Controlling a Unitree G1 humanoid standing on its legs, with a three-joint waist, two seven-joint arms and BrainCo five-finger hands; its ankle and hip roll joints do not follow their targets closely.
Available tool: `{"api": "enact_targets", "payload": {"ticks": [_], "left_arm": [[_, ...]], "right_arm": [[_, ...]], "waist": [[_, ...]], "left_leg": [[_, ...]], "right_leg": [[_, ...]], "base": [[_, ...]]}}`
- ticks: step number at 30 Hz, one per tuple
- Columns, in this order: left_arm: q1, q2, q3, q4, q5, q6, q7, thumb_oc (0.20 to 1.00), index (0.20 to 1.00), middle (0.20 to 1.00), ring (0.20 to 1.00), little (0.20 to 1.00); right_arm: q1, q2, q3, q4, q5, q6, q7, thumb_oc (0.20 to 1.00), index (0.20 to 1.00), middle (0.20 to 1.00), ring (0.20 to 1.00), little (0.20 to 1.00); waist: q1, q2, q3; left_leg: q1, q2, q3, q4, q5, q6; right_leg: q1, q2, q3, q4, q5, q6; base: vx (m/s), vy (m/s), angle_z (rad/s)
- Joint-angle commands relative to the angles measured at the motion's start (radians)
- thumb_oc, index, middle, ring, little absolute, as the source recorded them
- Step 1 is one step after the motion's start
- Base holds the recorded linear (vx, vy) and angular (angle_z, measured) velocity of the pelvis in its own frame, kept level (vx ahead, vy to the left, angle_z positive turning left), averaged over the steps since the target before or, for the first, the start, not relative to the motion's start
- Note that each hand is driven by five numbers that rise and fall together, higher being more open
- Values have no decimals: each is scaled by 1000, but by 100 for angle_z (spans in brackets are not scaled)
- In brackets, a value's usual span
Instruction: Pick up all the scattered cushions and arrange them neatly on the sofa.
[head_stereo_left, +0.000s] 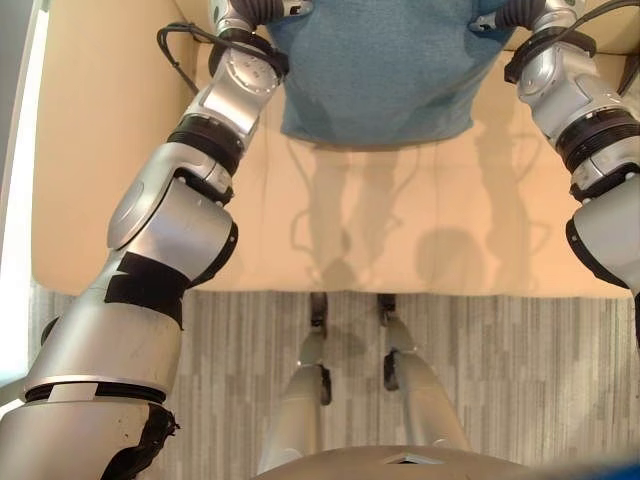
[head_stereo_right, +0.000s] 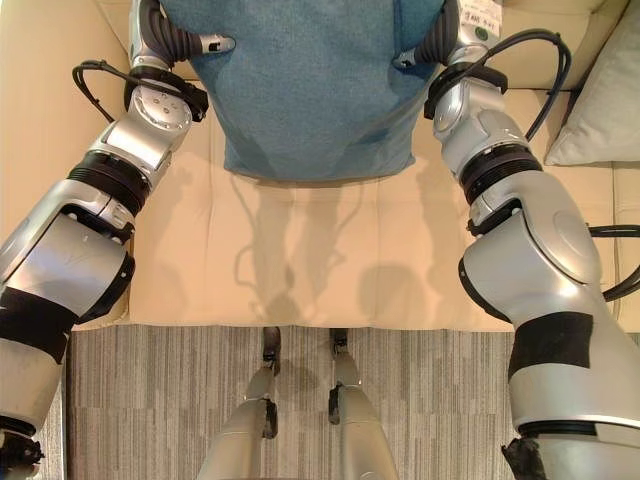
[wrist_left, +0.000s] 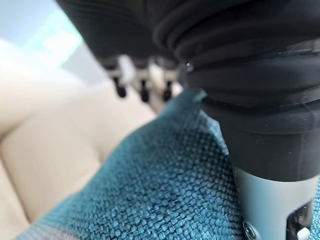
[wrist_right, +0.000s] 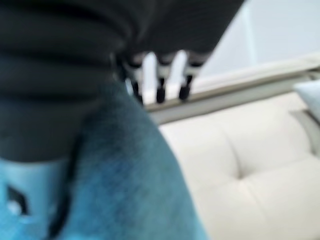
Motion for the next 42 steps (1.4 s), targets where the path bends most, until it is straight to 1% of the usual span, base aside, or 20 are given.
{"api": "enact_targets", "payload": {"ticks": [1, 5, 13, 16, 17, 18, 19, 20, 22, 23, 24, 25, 28, 29, 33, 34, 35, 38, 40, 42], "left_arm": [[-124, 11, -35, 29, 10, -77, 32, 1000, 1000, 1000, 1000, 1000], [-117, 76, -39, 58, -23, -84, -17, 1000, 1000, 1000, 1000, 1000], [-114, 139, -6, 74, -117, -101, -34, 1000, 1000, 1000, 1000, 1000], [-68, 165, 23, 17, -147, -121, -38, 1000, 1000, 1000, 1000, 1000], [-21, 196, 43, -71, -145, -141, -35, 1000, 1000, 1000, 1000, 1000], [-16, 197, 44, -76, -144, -140, -34, 1000, 1000, 1000, 1000, 1000], [83, 278, 69, -261, -109, -167, -25, 1000, 1000, 1000, 1000, 1000], [164, 303, 105, -352, -100, -173, -22, 1000, 1000, 1000, 1000, 1000], [498, 407, 272, -651, -77, -188, -54, 1000, 1000, 1000, 1000, 1000], [668, 412, 370, -736, -100, -201, -83, 1000, 1000, 1000, 1000, 1000], [782, 413, 427, -805, -100, -193, -106, 1000, 1000, 1000, 1000, 1000], [960, 384, 509, -873, -108, -190, -137, 1000, 1000, 1000, 1000, 1000], [1181, 281, 587, -913, -118, -180, -203, 1000, 1000, 1000, 1000, 1000], [1318, 202, 620, -925, -110, -159, -244, 1000, 1000, 1000, 1000, 1000], [1462, 93, 613, -739, -27, -107, -317, 1000, 1000, 1000, 1000, 1000], [1503, 21, 599, -596, -4, -74, -351, 1000, 1000, 1000, 1000, 1000], [1502, 22, 599, -595, -4, -75, -351, 1000, 1000, 1000, 1000, 1000], [1522, -26, 568, -413, 104, -41, -373, 1000, 1000, 1000, 1000, 1000], [1537, -81, 558, -234, 178, -13, -390, 1000, 1000, 1000, 1000, 1000], [1543, -110, 568, -137, 202, 0, -388, 1000, 1000, 1000, 1000, 1000]], "right_arm": [[-83, -5, 46, 91, 35, -17, -7, 1000, 1000, 1000, 1000, 1000], [-73, -76, 49, 107, 82, -18, 35, 1000, 1000, 1000, 1000, 1000], [-83, -137, 21, 116, 174, -27, 47, 1000, 1000, 1000, 1000, 1000], [-38, -165, -19, 74, 209, -38, 46, 1000, 1000, 1000, 1000, 1000], [3, -198, -34, 28, 220, -44, 62, 1000, 1000, 1000, 1000, 1000], [7, -198, -35, 25, 220, -43, 61, 1000, 1000, 1000, 1000, 1000], [82, -262, -53, -102, 206, -52, 75, 1000, 1000, 1000, 1000, 1000], [148, -289, -87, -166, 196, -57, 73, 1000, 1000, 1000, 1000, 1000], [462, -418, -281, -434, 167, -77, 113, 1000, 1000, 1000, 1000, 1000], [638, -459, -383, -516, 155, -88, 148, 1000, 1000, 1000, 1000, 1000], [768, -454, -474, -576, 160, -86, 161, 1000, 1000, 1000, 1000, 1000], [983, -427, -617, -650, 161, -94, 193, 1000, 1000, 1000, 1000, 1000], [1202, -325, -756, -705, 162, -107, 229, 1000, 1000, 1000, 1000, 1000], [1338, -249, -819, -739, 136, -103, 257, 1000, 1000, 1000, 1000, 1000], [1439, -99, -842, -641, 126, -107, 292, 1000, 1000, 1000, 1000, 1000], [1468, -28, -842, -565, 130, -105, 305, 1000, 1000, 1000, 1000, 1000], [1467, -28, -842, -565, 131, -105, 305, 1000, 1000, 1000, 1000, 1000], [1489, 34, -827, -450, 118, -99, 317, 1000, 1000, 1000, 1000, 1000], [1521, 87, -811, -353, 109, -95, 327, 1000, 1000, 1000, 1000, 1000], [1532, 124, -805, -274, 114, -91, 333, 1000, 1000, 1000, 1000, 1000]], "waist": [[10, 24, -79], [8, 16, -115], [0, 17, -138], [-2, 17, -147], [1, 14, -148], [0, 15, -149], [3, 12, -148], [3, 11, -150], [5, 7, -141], [2, 7, -135], [5, 3, -132], [4, 2, -128], [2, -1, -120], [3, -6, -120], [-1, -14, -115], [-2, -16, -114], [-2, -16, -115], [-5, -16, -115], [-6, -18, -117], [-6, -19, -118]], "left_leg": [[65, 19, -30, -1, 21, -119], [102, 21, -29, -1, 10, -121], [113, 19, -22, -1, 10, -119], [123, 18, -21, -1, 6, -119], [141, 19, -21, -1, 1, -119], [142, 19, -21, -1, 1, -119], [181, 26, -20, -1, -14, -120], [197, 25, -18, -1, -17, -119], [283, 31, -8, -1, -46, -117], [316, 34, -3, -1, -54, -117], [346, 36, 0, -1, -60, -115], [387, 38, 4, -1, -66, -114], [442, 41, 6, -1, -73, -108], [485, 42, 7, -1, -79, -105], [558, 47, 20, -1, -90, -97], [589, 48, 22, -1, -98, -92], [586, 47, 21, -1, -96, -92], [624, 48, 24, -1, -102, -86], [653, 51, 29, -1, -110, -81], [670, 52, 29, -1, -114, -78]], "right_leg": [[49, -25, -5, 4, -32, 182], [85, -25, -13, 4, -36, 184], [97, -30, -18, 4, -32, 186], [107, -29, -18, 4, -36, 185], [125, -28, -20, 4, -41, 183], [126, -28, -20, 4, -41, 183], [161, -26, -24, 4, -56, 178], [177, -28, -23, 4, -58, 177], [258, -29, -28, 4, -88, 173], [293, -31, -31, 4, -100, 172], [320, -31, -35, 4, -109, 172], [365, -32, -39, 4, -124, 170], [420, -32, -45, 4, -137, 166], [464, -28, -48, 4, -147, 163], [539, -27, -48, 4, -158, 158], [575, -25, -47, 4, -165, 153], [572, -26, -48, 4, -164, 153], [612, -24, -44, 4, -168, 148], [645, -23, -46, 4, -175, 143], [664, -21, -44, 4, -180, 141]], "base": [[0, 0, 0], [0, 0, 0], [-1, 0, 0], [0, 0, 0], [0, 0, 0], [55, -10, 1], [56, -10, 1], [108, -2, -6], [130, 10, -13], [113, 2, -6], [108, -2, 3], [76, 10, 8], [67, 6, 4], [66, 12, -4], [16, 6, -1], [-8, 22, -5], [-5, 21, -5], [-5, 8, 4], [5, -4, 5], [0, 0, 0]]}}
